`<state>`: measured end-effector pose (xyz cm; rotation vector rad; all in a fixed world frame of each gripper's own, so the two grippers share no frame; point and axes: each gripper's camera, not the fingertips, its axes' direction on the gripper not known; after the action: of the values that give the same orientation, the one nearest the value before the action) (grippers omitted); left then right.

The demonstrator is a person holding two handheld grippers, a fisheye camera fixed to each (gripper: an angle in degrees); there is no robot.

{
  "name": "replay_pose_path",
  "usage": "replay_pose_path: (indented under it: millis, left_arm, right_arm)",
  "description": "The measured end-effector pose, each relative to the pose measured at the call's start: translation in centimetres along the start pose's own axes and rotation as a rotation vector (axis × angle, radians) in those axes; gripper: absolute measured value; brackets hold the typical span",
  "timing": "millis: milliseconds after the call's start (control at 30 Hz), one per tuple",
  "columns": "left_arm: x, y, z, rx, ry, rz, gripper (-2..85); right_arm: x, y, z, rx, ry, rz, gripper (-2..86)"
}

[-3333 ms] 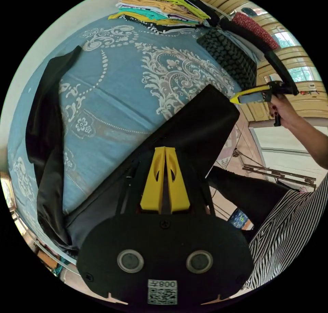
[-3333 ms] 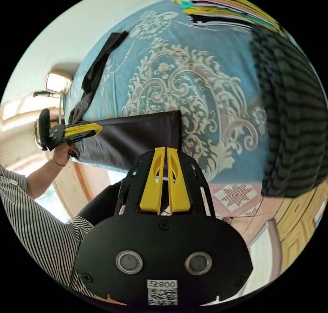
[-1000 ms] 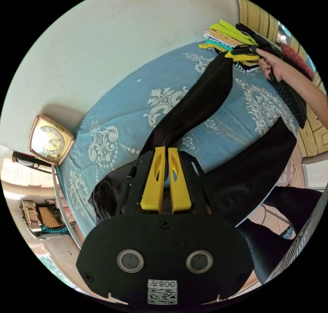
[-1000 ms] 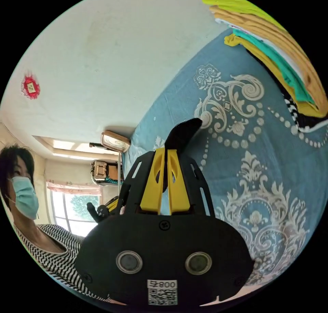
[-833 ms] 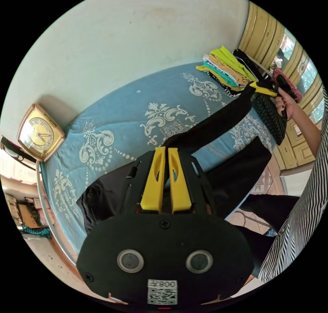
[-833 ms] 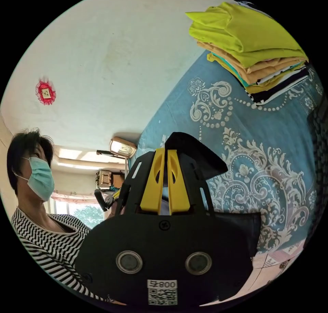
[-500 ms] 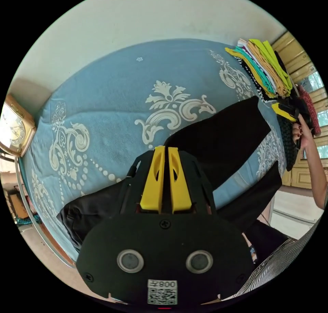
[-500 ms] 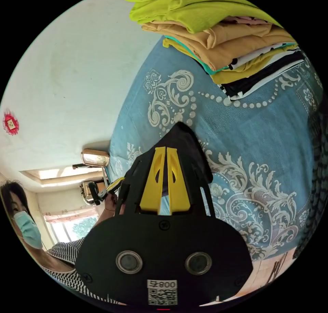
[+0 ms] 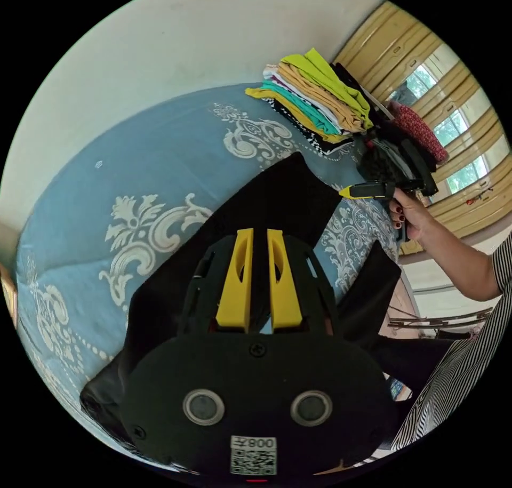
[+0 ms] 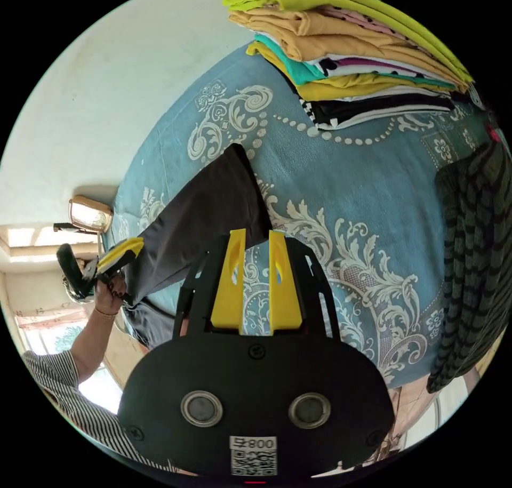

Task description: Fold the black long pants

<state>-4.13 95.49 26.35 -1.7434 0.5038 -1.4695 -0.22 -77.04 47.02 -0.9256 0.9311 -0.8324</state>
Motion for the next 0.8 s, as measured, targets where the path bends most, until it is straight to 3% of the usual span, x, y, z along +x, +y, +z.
replay_pose_path:
  millis: [167, 367, 533, 800]
  left_arm:
    - [2.9, -10.7, 7.3, -0.018, 0.046, 0.126, 5.2]
    - [7.1, -20.5, 16.0, -0.115, 0.037, 0.246, 6.1]
    - [10.2, -23.3, 19.9, -0.184, -0.021, 0.305, 3.2]
    - [13.7, -25.7, 16.8, 0.030, 0.017, 0.284, 1.4]
  right_arm:
    - [-3.0, -0.6, 1.5, -0.009, 0.151, -0.117, 7.1]
    - [-3.7, -0.4, 3.2, -0.019, 0.166, -0.161, 6.0]
    - [-3.1, -0.1, 3.2, -0.014, 0.106, -0.188, 3.5]
    - [-2.1, 0.1, -2.6, 0.102, -0.020, -0.226, 2.0]
